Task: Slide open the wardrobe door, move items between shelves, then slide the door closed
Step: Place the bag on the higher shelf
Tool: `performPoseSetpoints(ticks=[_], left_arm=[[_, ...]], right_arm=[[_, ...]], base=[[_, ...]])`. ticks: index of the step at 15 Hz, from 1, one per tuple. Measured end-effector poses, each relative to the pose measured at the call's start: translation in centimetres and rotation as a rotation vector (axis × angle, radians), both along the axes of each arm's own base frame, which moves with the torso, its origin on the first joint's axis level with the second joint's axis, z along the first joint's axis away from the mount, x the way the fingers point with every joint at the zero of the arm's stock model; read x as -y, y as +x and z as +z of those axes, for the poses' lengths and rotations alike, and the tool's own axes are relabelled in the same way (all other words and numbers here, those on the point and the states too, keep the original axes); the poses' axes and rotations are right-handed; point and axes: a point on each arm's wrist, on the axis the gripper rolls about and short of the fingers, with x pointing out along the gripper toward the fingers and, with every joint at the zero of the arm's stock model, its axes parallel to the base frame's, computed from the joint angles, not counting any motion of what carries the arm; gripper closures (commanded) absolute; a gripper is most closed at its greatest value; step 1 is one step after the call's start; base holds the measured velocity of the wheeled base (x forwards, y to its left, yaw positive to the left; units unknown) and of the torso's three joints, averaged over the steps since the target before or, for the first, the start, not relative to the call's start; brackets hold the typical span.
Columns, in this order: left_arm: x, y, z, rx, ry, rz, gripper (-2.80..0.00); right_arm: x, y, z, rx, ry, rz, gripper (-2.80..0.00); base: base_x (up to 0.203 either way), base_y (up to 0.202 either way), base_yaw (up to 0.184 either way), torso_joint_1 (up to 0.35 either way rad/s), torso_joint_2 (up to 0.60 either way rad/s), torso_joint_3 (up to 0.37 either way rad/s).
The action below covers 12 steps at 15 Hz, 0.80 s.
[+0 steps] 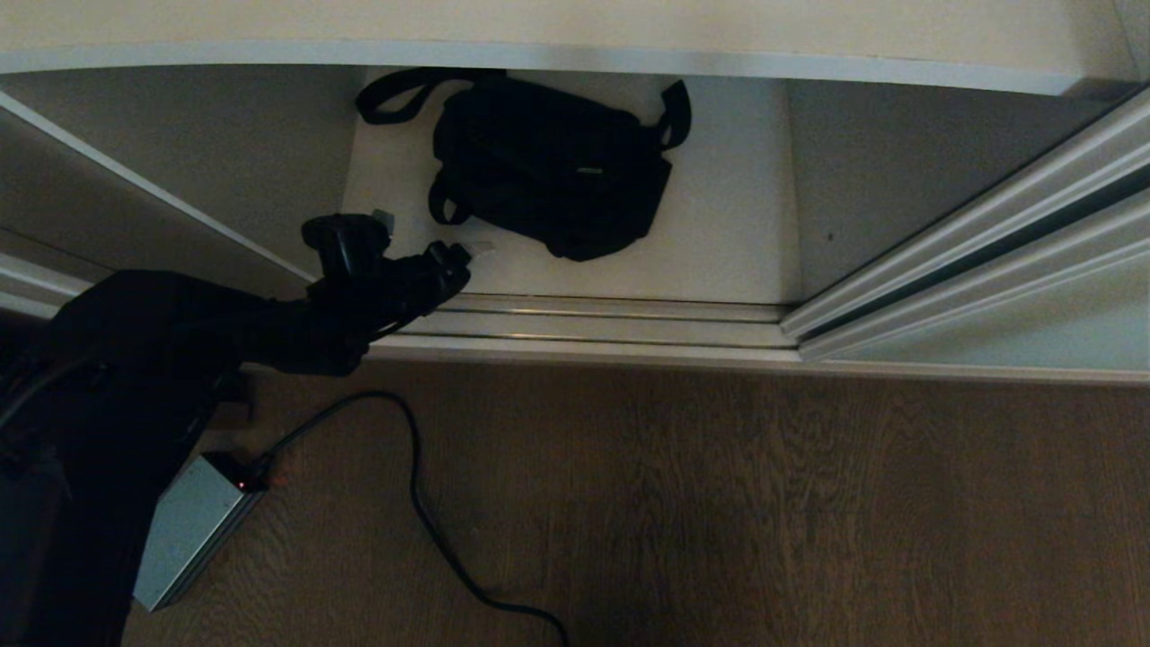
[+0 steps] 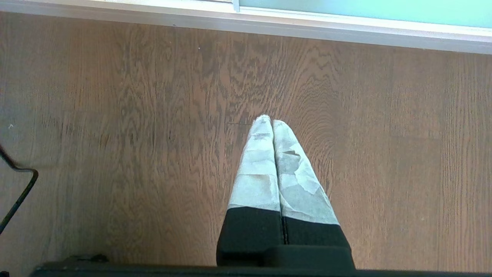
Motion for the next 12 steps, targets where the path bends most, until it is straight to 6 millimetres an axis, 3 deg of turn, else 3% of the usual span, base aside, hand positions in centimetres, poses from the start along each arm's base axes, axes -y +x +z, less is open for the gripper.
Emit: performPoseSetpoints(ticks=[12], left_arm=[[2.7, 0.1, 0.7, 0.162, -0.06, -0.042, -2.8]], right_arm=[[0.0, 0.0, 0.0, 0.0, 0.0, 0.0, 0.0]], base=[[0.0, 0.0, 0.0, 0.0, 0.0, 0.0]])
